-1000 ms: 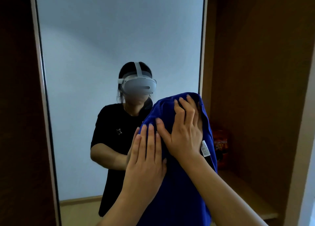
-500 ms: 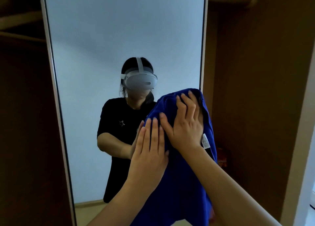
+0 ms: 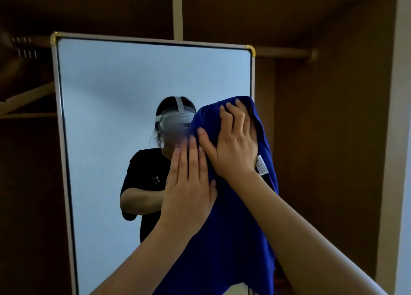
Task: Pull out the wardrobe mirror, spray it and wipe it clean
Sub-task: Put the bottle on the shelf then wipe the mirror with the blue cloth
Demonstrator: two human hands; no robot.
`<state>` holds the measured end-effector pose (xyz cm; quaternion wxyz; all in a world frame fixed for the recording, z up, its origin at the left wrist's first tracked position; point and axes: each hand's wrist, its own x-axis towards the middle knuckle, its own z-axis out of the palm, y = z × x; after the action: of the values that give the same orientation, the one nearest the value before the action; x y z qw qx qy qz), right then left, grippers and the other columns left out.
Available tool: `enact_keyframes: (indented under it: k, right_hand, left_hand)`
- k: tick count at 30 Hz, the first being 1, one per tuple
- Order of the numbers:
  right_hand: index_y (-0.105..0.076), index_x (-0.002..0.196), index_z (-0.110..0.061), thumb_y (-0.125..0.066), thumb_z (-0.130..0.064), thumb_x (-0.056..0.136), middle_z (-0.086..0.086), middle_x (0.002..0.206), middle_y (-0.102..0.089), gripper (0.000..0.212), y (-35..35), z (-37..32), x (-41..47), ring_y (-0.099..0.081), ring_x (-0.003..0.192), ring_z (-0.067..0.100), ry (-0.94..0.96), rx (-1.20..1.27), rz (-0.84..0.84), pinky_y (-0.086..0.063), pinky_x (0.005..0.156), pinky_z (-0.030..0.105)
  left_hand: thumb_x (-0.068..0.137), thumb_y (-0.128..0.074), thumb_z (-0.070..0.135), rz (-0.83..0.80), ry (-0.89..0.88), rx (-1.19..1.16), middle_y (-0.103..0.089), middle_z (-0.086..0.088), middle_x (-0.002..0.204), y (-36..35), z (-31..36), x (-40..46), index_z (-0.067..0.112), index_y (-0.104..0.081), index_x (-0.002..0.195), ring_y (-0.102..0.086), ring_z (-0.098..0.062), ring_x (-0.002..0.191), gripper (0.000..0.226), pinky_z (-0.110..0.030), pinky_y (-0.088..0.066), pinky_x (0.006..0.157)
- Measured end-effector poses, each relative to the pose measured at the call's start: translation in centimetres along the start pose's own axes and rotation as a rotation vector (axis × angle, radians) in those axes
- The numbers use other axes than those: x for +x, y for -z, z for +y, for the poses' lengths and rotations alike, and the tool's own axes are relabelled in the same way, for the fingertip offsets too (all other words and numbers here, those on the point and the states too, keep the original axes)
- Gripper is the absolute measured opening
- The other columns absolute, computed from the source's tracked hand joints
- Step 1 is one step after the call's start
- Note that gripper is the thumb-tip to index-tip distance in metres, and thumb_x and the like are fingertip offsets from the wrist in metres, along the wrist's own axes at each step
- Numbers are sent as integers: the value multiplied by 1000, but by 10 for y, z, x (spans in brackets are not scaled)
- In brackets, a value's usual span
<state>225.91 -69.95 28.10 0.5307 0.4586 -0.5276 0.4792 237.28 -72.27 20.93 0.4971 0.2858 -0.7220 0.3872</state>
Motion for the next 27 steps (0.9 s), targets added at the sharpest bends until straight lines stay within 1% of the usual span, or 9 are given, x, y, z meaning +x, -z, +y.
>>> enact_keyframes:
  k: [2, 6, 9, 12, 15, 17, 23, 25, 27]
  right_hand:
    - [-50, 128, -8, -41, -57, 92, 10, 135, -50, 62, 1, 0, 12, -31, 136, 24, -4, 9, -14, -44, 100, 48]
    - [-50, 130, -9, -40, -58, 92, 9, 137, -48, 63, 3, -1, 42, -31, 136, 24, -8, 12, -38, -41, 102, 47]
    - [-51, 128, -9, -42, -57, 93, 9, 135, -49, 60, 3, -2, 66, -37, 134, 26, -3, 15, -22, -42, 101, 47]
    - [-53, 123, -10, -44, -55, 94, 8, 129, -51, 54, 1, -3, 88, -44, 125, 26, -9, 30, 14, -45, 94, 44]
    - [-55, 108, -9, -48, -50, 95, 10, 116, -54, 44, 0, -3, 103, -47, 110, 25, 0, 23, 119, -49, 86, 42]
    - [-55, 104, -8, -49, -46, 95, 11, 112, -55, 39, 0, -3, 105, -49, 106, 26, 16, 17, 160, -51, 83, 42]
    - [-59, 99, -5, -51, -24, 98, 13, 110, -59, 21, -1, 1, 101, -55, 98, 28, 45, 45, 213, -48, 79, 38]
    - [-60, 97, -3, -53, -18, 97, 14, 107, -61, 16, 0, 5, 97, -57, 97, 29, 60, 79, 259, -49, 80, 38]
    - [-60, 96, -2, -55, -14, 95, 15, 106, -62, 13, 2, 8, 90, -58, 98, 30, 53, 112, 302, -50, 83, 39]
  left_hand:
    - [100, -28, 35, 12, -11, 13, -23, -32, 153, 3, -4, 11, -12, -23, 146, -20, -40, 145, 66, -47, -17, 119]
    - [100, -26, 36, 21, -3, 21, -22, -31, 154, 10, -13, 37, -11, -22, 147, -19, -39, 146, 67, -47, -16, 121]
    - [100, -23, 37, 29, -8, 24, -21, -29, 155, 13, -22, 60, -9, -21, 148, -18, -38, 146, 67, -46, -14, 121]
    - [99, -22, 39, 61, -33, 63, -21, -27, 156, 16, -31, 85, -7, -21, 149, -17, -38, 147, 68, -45, -11, 122]
    - [99, -21, 41, 84, -55, 90, -22, -25, 156, 18, -38, 105, -5, -23, 149, -18, -37, 147, 68, -43, -10, 121]
    - [99, -22, 40, 98, -54, 93, -24, -25, 156, 16, -38, 109, -4, -25, 149, -20, -37, 146, 67, -43, -11, 121]
    - [103, -25, 33, 181, -68, 53, -33, -26, 151, 9, -37, 105, -4, -30, 147, -32, -39, 141, 57, -45, -24, 117]
    - [105, -33, 28, 217, -82, 4, -38, -26, 148, 7, -34, 101, -2, -29, 146, -37, -39, 138, 51, -46, -31, 114]
    - [102, -45, 22, 245, -88, -24, -41, -27, 145, 5, -30, 97, -1, -27, 146, -43, -39, 134, 53, -46, -37, 110]
